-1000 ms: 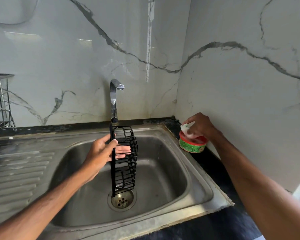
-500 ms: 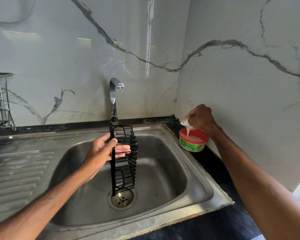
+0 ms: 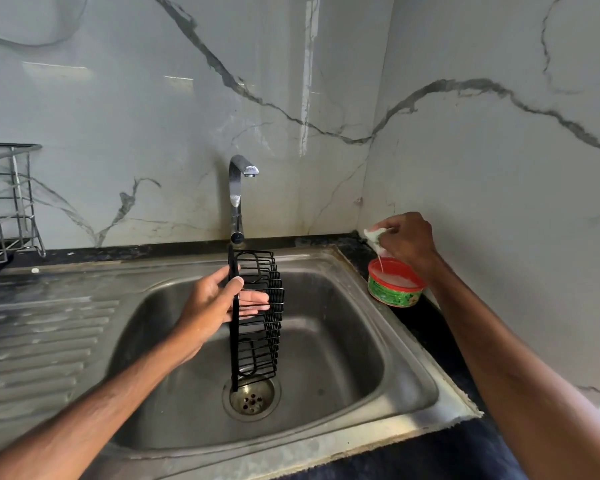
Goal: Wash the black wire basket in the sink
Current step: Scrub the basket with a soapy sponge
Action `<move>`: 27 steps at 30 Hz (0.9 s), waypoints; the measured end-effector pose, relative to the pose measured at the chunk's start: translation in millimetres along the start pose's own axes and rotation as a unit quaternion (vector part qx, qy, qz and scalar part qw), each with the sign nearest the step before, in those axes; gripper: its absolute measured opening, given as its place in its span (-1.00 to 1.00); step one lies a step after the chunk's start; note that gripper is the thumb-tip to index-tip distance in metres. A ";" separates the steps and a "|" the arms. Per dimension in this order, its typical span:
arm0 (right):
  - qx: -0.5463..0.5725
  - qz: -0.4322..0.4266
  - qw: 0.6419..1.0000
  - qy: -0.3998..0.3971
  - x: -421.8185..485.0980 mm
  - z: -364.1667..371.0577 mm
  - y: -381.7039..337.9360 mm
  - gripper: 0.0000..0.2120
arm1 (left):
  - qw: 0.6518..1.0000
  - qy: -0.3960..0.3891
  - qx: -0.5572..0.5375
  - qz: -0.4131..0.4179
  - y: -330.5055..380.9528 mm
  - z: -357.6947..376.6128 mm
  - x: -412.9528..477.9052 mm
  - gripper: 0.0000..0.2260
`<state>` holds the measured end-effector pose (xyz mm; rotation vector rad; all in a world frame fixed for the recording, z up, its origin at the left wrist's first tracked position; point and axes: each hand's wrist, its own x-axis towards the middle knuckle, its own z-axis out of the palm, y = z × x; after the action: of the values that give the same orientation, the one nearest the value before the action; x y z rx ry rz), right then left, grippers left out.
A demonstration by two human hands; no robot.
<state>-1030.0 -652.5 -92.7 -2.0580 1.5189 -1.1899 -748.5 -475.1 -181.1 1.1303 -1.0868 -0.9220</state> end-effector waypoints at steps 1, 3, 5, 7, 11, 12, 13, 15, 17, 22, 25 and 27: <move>0.038 0.008 0.999 -0.012 -2.1 4.8 -4.5 -0.79 | 1.000 -0.001 0.006 -0.003 -0.8 -0.5 -0.1 -0.86; 0.133 0.018 0.988 -0.074 -4.8 16.5 -15.6 -0.72 | 1.000 0.001 0.011 -0.016 -4.0 -2.7 1.4 -0.84; 0.205 0.007 0.970 -0.133 -9.9 29.9 -33.4 -0.75 | 0.999 0.000 0.024 -0.022 -7.2 -5.8 4.1 -0.76; 0.210 -0.041 0.965 -0.153 -16.8 46.7 -54.5 -0.79 | 0.999 -0.004 0.038 -0.020 -8.8 -8.7 6.5 -0.73; 0.176 -0.129 0.960 -0.176 -38.8 79.0 -79.6 -0.89 | 0.997 -0.024 0.069 -0.010 -11.3 -9.1 8.4 -0.73; 0.180 -0.141 0.956 -0.184 -43.6 84.8 -79.7 -0.88 | 0.995 -0.033 0.094 0.002 -12.6 -9.4 8.6 -0.72; 0.180 -0.153 0.953 -0.190 -48.4 88.8 -78.9 -0.87 | 0.991 -0.034 0.127 0.017 -13.6 -9.8 8.6 -0.71; 0.168 -0.174 0.949 -0.201 -58.5 92.9 -77.0 -0.85 | 0.981 -0.013 0.188 0.046 -15.5 -10.8 9.4 -0.69; 0.132 -0.208 0.947 -0.206 -67.9 96.0 -76.0 -0.86 | 0.969 0.017 0.236 0.067 -19.2 -12.0 12.0 -0.71; 0.073 -0.255 0.945 -0.188 -75.3 100.8 -71.8 -0.88 | 0.938 0.081 0.319 0.108 -23.6 -11.0 19.7 -0.81; 0.066 -0.251 0.950 -0.171 -76.9 104.0 -66.2 -0.85 | 0.930 0.136 0.317 0.122 -24.9 -7.9 17.6 -0.87; 0.061 -0.249 0.952 -0.166 -78.7 107.7 -63.9 -0.84 | 0.934 0.148 0.306 0.113 -23.5 -8.1 14.1 -0.84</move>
<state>-913.7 -580.1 -148.5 -2.4785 0.7758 -0.9870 -738.0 -491.4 -202.1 1.5502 -1.2537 -0.2074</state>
